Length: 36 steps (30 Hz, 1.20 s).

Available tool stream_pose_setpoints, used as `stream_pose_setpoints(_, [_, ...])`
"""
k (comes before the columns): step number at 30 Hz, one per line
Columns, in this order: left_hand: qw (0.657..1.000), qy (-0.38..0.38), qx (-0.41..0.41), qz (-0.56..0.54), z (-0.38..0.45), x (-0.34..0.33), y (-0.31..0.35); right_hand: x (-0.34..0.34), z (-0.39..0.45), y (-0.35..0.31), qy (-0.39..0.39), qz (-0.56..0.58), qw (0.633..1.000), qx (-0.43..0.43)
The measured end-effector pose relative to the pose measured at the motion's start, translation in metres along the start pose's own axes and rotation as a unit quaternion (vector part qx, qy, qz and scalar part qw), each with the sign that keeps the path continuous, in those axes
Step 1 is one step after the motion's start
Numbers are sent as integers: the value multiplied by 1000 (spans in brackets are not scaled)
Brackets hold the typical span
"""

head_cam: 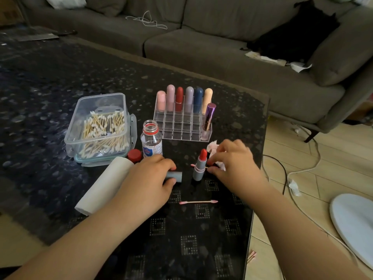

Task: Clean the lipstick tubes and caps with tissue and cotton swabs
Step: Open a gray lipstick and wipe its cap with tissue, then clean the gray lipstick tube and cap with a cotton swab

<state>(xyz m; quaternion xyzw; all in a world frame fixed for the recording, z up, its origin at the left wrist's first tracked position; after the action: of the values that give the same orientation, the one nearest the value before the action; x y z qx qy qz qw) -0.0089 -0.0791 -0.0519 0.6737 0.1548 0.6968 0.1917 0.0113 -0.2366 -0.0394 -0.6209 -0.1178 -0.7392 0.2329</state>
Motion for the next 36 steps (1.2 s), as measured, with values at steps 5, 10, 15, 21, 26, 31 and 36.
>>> stream_pose_setpoints(5, [996, 73, 16, -48, -3, 22, -3, -10, 1, 0, -26, -4, 1000, -5])
stream_pose_setpoints(10, [966, 235, 78, -69, 0, 67, -26, 6, 0, 10, 40, 42, 997, -59])
stream_pose_setpoints(15, [969, 173, 166, -60, 20, 62, -46, 38, -11, 23, 182, 237, 945, -135])
stream_pose_setpoints(21, [974, 176, 137, -39, 27, 62, -38, 56, -8, -2, 211, 367, 900, -105])
stream_pose_setpoints(26, [980, 158, 115, -38, 27, 59, -29, 73, -6, -15, 250, 426, 865, -91])
stream_pose_setpoints(31, [976, 156, 101, -113, 27, 62, -26, 79, 6, -36, 242, 439, 862, -68])
stream_pose_setpoints(36, [974, 165, -7, -156, 15, 72, -4, 79, 19, -51, 219, 336, 915, -42])
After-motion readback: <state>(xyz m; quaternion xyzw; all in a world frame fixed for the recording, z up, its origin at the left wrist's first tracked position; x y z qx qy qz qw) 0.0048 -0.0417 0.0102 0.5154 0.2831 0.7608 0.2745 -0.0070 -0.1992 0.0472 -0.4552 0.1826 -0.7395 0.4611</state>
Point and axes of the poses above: each hand's wrist, its own z-axis towards the middle knuckle, its own x-axis out of the back of the hand, y = z × x, the point moved 9 cm from there along z, towards the middle knuckle, and after that the axes turned 14 degrees about x, right-handed, at the moved point
